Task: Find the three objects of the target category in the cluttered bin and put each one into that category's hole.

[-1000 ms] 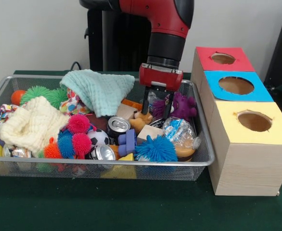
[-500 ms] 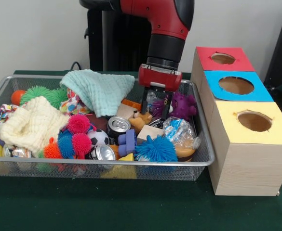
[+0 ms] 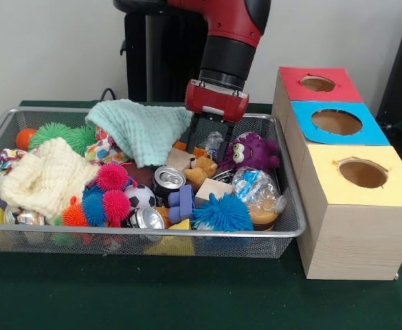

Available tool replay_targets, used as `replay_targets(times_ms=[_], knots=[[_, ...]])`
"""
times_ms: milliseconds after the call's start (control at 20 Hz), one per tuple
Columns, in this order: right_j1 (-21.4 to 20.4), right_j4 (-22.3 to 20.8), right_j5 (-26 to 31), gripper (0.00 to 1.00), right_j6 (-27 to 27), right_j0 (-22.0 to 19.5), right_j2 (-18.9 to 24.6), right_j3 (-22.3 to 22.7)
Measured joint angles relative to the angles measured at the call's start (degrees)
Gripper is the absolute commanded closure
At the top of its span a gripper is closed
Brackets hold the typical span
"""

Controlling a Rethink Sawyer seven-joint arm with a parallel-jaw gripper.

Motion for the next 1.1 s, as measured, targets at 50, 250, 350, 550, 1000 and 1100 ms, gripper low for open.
replay_targets(times_ms=[50,250,350,550,1000,1100], knots=[[-0.09,0.00,0.00,0.00,0.00,0.08,-0.26,0.02],[0.08,-0.05,0.00,0.00,0.00,-0.34,-0.62,-0.03],[0.42,-0.40,0.00,0.00,0.00,-1.10,-0.55,-0.27],[1.50,-1.07,0.00,0.00,0.00,-2.96,-0.38,-1.00],[3.65,-2.51,-0.18,0.00,0.00,-5.43,0.14,-2.11],[3.68,-3.07,-0.43,0.00,0.00,-5.62,0.20,-2.20]])
